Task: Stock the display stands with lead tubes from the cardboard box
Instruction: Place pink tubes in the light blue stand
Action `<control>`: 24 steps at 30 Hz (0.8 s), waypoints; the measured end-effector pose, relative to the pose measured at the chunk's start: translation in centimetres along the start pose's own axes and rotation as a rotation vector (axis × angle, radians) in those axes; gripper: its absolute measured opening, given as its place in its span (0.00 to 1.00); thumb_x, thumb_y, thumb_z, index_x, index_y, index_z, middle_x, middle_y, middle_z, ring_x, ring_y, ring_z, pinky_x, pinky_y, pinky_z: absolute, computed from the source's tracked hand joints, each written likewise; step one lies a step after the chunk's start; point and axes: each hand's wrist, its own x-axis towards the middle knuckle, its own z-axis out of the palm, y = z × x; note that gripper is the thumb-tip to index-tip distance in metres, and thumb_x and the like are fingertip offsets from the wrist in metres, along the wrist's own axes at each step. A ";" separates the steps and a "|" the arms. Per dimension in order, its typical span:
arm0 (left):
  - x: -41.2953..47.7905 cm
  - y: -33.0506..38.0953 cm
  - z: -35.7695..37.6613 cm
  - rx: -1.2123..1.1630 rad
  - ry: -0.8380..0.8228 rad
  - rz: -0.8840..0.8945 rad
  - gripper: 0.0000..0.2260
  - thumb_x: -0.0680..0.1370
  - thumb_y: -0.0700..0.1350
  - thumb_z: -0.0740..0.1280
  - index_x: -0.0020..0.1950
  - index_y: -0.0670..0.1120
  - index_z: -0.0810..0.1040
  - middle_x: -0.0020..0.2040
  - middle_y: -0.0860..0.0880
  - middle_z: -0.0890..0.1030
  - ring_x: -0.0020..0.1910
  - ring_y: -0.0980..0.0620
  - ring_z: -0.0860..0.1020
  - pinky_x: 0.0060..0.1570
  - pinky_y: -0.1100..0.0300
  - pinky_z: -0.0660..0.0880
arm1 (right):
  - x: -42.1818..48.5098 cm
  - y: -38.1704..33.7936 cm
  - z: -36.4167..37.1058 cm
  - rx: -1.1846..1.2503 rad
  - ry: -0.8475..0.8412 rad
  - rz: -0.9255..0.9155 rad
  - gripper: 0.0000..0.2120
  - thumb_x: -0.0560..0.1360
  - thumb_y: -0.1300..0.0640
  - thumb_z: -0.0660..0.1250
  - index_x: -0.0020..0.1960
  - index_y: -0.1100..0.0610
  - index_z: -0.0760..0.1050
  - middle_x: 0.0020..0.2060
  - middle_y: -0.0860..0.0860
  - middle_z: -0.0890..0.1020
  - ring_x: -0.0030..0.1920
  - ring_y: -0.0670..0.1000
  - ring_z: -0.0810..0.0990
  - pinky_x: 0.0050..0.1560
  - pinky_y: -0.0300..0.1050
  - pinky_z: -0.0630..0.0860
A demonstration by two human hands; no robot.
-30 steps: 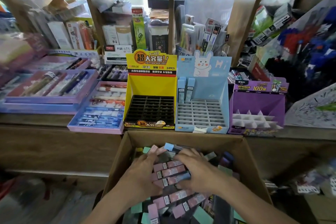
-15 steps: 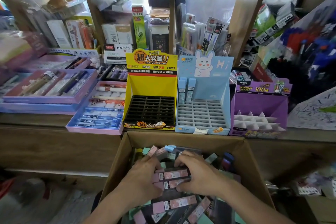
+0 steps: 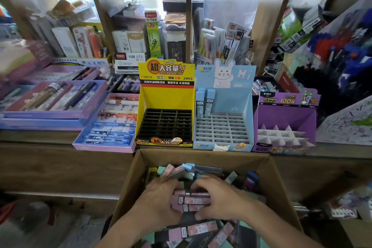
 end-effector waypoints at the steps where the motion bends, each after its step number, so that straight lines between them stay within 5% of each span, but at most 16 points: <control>1: 0.1 -0.1 0.0 0.004 0.003 0.007 0.12 0.67 0.56 0.69 0.50 0.58 0.76 0.53 0.61 0.74 0.57 0.58 0.71 0.58 0.59 0.74 | 0.0 -0.1 0.1 -0.007 -0.003 0.004 0.27 0.67 0.43 0.79 0.62 0.45 0.74 0.53 0.40 0.73 0.54 0.43 0.71 0.49 0.38 0.70; 9: 0.2 -0.2 0.0 -0.105 0.024 0.014 0.08 0.66 0.54 0.69 0.44 0.57 0.76 0.42 0.61 0.78 0.47 0.59 0.75 0.43 0.64 0.74 | -0.3 -0.2 -0.2 0.145 -0.005 0.043 0.21 0.68 0.47 0.78 0.59 0.45 0.75 0.53 0.40 0.77 0.51 0.41 0.76 0.52 0.42 0.77; 18: -0.1 0.4 -0.6 -0.144 -0.042 -0.036 0.06 0.72 0.53 0.69 0.48 0.58 0.78 0.45 0.59 0.80 0.46 0.60 0.77 0.40 0.69 0.69 | -0.5 -0.8 -0.9 0.262 -0.036 0.047 0.11 0.74 0.54 0.75 0.56 0.51 0.83 0.48 0.47 0.85 0.48 0.47 0.83 0.50 0.47 0.79; 24: -0.1 0.5 -1.2 -0.526 -0.049 -0.153 0.07 0.73 0.45 0.74 0.49 0.52 0.81 0.40 0.51 0.82 0.37 0.59 0.77 0.38 0.64 0.73 | -1.1 -1.4 -1.5 0.367 0.026 0.030 0.11 0.75 0.49 0.75 0.55 0.52 0.83 0.45 0.50 0.85 0.42 0.43 0.81 0.43 0.43 0.74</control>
